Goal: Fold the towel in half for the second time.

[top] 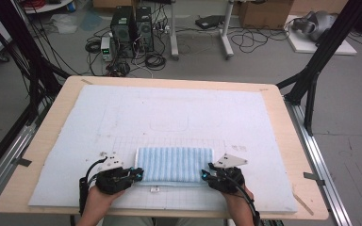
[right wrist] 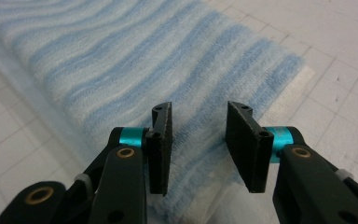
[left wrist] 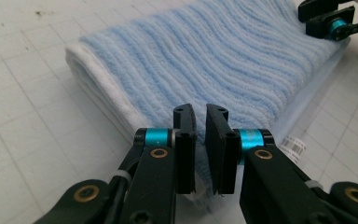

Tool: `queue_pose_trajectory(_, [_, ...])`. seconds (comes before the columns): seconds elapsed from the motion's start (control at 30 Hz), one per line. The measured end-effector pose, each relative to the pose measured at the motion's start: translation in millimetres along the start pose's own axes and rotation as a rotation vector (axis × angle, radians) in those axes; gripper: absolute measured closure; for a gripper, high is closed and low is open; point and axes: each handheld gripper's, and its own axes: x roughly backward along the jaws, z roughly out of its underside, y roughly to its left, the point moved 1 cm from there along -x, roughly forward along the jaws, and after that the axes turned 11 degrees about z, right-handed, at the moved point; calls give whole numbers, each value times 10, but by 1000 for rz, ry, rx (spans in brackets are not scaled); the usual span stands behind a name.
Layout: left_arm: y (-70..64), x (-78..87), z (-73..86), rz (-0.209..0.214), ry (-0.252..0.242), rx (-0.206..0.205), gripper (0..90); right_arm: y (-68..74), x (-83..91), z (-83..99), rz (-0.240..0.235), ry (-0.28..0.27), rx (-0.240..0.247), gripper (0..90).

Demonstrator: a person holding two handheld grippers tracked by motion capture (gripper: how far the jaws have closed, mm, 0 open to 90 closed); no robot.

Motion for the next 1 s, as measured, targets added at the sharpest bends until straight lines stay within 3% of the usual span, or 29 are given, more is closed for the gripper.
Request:
queue_pose_trajectory(0.2, [-38,45,66,16,7,-19,858,31,67,86,-22,-13,17,621])
queue_pose_trajectory(0.3, [-38,65,24,22,-7,-25,820,23,99,81,-40,-4,22,610])
queue_pose_trajectory(0.43, [37,117,-103,8,-93,-35,679,-30,161,-25,-35,-73,6,552])
queue_pose_trajectory(0.5, [91,127,-170,-8,-150,-59,645,-68,164,-95,-22,-108,-10,545])
queue_pose_trajectory(0.57, [160,113,-235,-29,-192,-93,649,-108,111,-162,6,-114,-10,571])
queue_pose_trajectory(0.63, [233,66,-292,-67,-221,-125,735,-153,18,-212,40,-98,-25,640])
queue_pose_trajectory(0.73, [339,-36,-343,-93,-202,-79,758,-209,-156,-261,49,-73,-61,701])
queue_pose_trajectory(0.87, [445,-170,-337,-122,-125,-13,777,-229,-328,-233,70,5,-60,713])
queue_pose_trajectory(1.0, [427,-249,-318,-155,-31,-29,798,-247,-292,-182,74,-2,-59,696])
